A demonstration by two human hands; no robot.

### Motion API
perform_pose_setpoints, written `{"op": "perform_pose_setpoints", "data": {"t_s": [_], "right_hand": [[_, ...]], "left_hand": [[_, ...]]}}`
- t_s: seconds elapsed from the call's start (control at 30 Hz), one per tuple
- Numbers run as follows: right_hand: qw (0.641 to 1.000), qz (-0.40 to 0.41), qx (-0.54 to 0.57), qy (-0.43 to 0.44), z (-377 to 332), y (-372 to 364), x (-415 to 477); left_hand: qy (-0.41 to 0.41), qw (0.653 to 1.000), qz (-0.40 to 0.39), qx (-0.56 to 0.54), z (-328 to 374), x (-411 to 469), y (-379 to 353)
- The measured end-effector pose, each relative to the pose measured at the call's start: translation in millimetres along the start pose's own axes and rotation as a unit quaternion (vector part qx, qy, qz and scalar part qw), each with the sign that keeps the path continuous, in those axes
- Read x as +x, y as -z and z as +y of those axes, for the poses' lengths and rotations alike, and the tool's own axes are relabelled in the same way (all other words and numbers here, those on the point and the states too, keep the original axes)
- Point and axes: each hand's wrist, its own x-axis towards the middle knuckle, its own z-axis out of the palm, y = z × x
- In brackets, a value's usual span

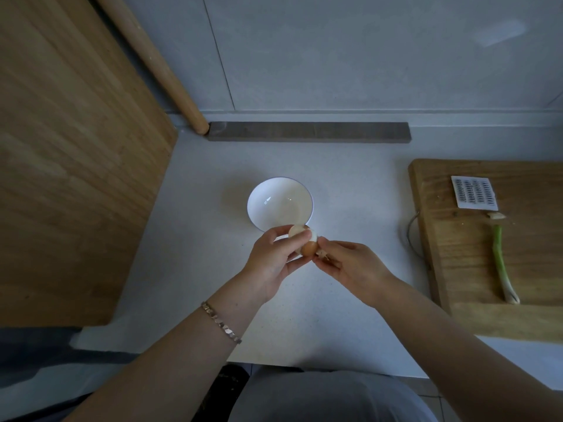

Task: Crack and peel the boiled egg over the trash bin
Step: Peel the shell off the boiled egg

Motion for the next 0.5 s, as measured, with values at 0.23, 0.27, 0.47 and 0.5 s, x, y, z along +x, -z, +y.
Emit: {"op": "perform_pose_setpoints", "data": {"t_s": [0.23, 0.27, 0.47, 0.5], "right_hand": [[0.985, 0.099, -0.137, 0.02, -1.0, -7.6, -5.8], [0.983, 0.11, -0.141, 0.03, 0.0, -9.0, -6.0], [0.987, 0.145, -0.061, 0.04, 0.5, -8.1, -6.5], [0.985, 0.148, -0.076, 0.049, 0.3, -7.8, -7.0]], "left_hand": [[0.004, 0.99, 0.056, 0.128, 0.5, 1.3, 1.9], [0.009, 0.991, 0.058, 0.123, 1.0, 1.5, 1.2], [0.073, 0.997, -0.002, -0.032, 4.4, -2.4, 1.9], [0.078, 0.996, -0.007, -0.052, 4.0, -3.2, 2.7]]}}
